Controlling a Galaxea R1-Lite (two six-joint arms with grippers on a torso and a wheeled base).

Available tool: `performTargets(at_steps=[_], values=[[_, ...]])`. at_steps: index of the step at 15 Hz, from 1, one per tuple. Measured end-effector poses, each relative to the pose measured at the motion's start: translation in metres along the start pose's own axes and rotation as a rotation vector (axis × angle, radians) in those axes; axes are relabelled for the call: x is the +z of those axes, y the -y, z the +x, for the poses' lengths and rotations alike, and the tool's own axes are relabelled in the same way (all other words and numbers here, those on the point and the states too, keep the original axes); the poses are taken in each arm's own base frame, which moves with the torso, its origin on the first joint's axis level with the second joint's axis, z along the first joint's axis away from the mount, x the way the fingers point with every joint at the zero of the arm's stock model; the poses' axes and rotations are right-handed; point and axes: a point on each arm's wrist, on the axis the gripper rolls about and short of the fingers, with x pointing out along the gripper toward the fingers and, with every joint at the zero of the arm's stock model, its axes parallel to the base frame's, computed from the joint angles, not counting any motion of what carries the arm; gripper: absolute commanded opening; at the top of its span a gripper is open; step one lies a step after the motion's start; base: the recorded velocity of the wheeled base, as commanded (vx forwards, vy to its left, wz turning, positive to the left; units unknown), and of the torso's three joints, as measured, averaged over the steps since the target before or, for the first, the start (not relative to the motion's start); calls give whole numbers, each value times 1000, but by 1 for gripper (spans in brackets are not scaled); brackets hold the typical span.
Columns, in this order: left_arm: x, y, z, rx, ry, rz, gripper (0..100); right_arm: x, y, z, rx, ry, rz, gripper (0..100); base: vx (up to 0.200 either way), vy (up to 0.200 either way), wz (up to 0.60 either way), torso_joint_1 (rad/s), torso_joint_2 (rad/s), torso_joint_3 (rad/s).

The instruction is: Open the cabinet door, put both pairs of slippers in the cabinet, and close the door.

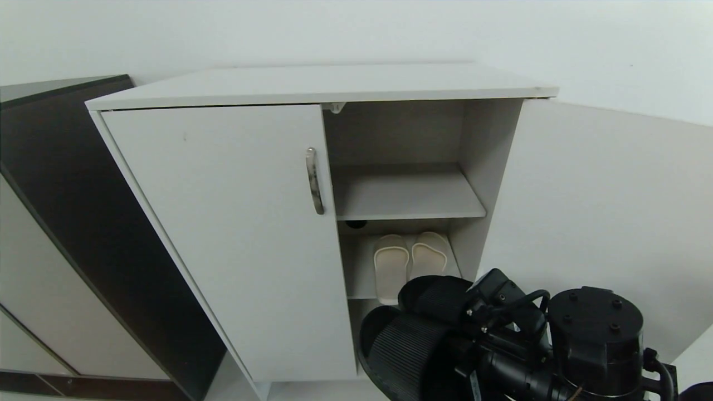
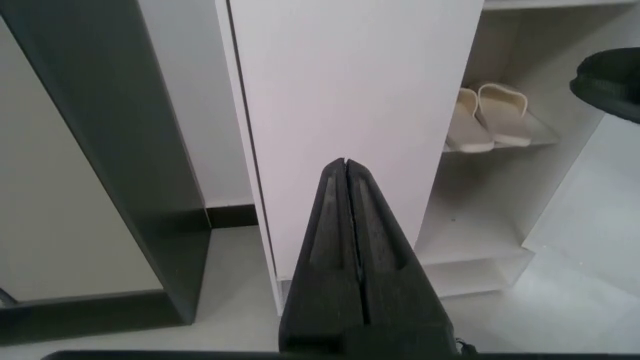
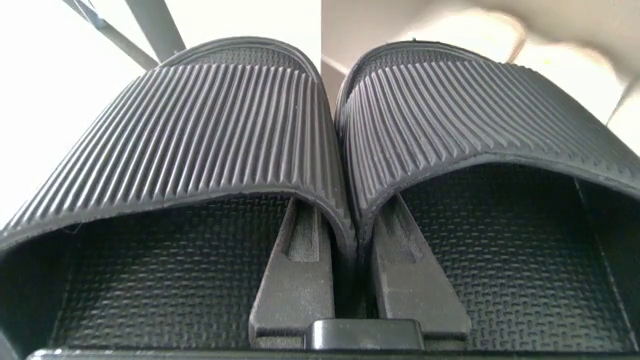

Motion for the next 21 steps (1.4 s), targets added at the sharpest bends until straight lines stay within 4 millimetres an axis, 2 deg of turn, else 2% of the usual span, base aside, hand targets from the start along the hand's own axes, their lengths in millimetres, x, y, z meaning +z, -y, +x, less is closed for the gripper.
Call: performTargets(at_steps=[5, 7, 9, 12, 15, 18, 21], values=[[0, 0, 0, 0, 1, 0, 0, -2, 1, 1, -45, 4, -31, 0, 0, 0, 0, 1, 51, 42], [0, 0, 0, 0, 1, 2, 0, 9, 1, 13, -190, 41, -3, 0, 0, 0, 0, 0, 0, 0], [0, 0, 0, 0, 1, 2, 0, 21, -2, 27, -265, 72, 52, 0, 0, 0, 0, 0, 0, 0], [0, 0, 0, 0, 0, 2, 0, 32, -9, 30, -323, 19, 63, 0, 0, 0, 0, 0, 0, 0], [0, 0, 0, 0, 0, 2, 0, 55, -20, 16, -347, -10, 111, 0, 0, 0, 0, 0, 0, 0], [0, 0, 0, 0, 0, 2, 0, 89, -32, 5, -443, 47, 169, 0, 0, 0, 0, 0, 0, 0], [0, 0, 0, 0, 0, 2, 0, 109, -37, 11, -502, 108, 206, 0, 0, 0, 0, 0, 0, 0]])
